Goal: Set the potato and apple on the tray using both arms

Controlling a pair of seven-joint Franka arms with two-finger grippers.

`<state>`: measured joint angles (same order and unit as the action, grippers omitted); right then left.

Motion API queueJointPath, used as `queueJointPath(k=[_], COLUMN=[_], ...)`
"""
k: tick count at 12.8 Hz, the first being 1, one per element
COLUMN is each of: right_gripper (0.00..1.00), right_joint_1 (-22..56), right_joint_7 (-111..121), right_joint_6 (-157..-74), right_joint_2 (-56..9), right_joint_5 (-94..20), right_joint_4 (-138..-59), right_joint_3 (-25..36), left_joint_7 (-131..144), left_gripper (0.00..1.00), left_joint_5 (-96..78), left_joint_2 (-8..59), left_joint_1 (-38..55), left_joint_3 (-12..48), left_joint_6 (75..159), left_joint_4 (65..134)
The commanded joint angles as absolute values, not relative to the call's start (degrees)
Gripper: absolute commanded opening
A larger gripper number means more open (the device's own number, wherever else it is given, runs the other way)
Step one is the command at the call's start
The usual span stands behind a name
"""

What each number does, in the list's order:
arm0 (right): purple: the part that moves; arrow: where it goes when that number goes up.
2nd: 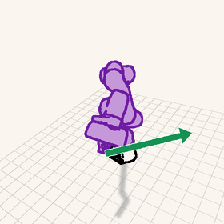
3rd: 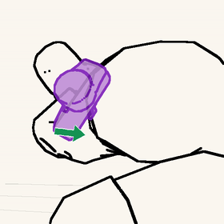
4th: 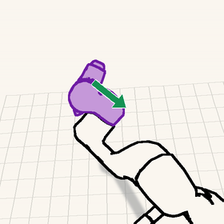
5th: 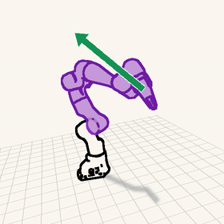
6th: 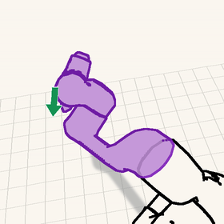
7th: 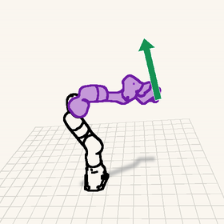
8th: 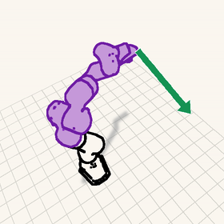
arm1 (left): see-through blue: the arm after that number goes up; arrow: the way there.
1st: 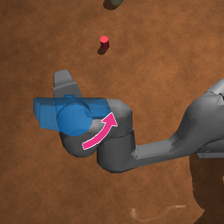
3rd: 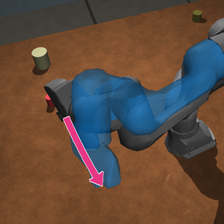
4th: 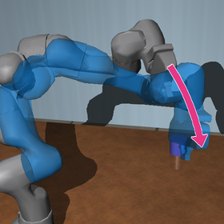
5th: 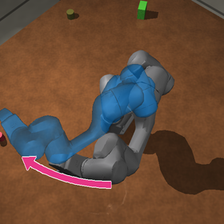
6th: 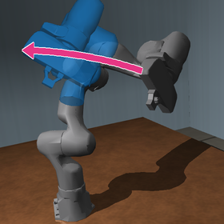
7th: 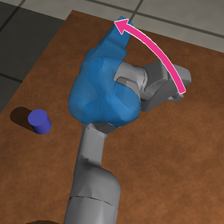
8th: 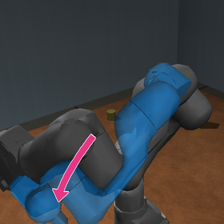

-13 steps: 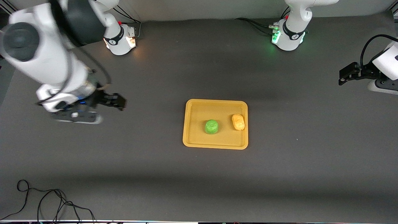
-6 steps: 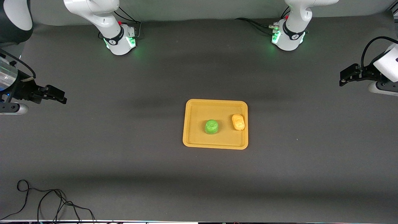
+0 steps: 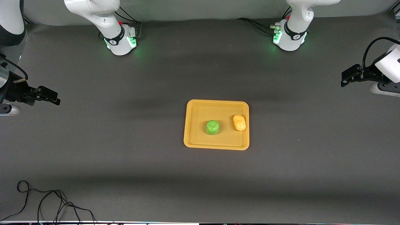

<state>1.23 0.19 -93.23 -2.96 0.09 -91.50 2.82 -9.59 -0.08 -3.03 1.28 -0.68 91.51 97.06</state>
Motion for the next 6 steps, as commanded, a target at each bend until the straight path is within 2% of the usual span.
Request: queueJointPath(k=[1, 6], right_gripper=[1.00, 1.00], right_joint_1=[1.67, 1.67], right_joint_7=[1.32, 1.23], right_joint_6=[-93.16, -92.99], right_joint_2=[-2.29, -2.29], right_joint_5=[-0.18, -0.26], right_joint_4=[-91.14, -91.23], right_joint_3=[3.08, 3.16], left_joint_7=[-9.84, -9.84], left_gripper=[1.00, 1.00], left_joint_5=[0.18, 0.18], left_joint_2=[-3.25, -2.90], left_joint_1=[1.41, 1.41], left_joint_3=[-0.70, -0.70], left_joint_6=[91.93, 92.37], left_joint_4=[97.21, 97.21])
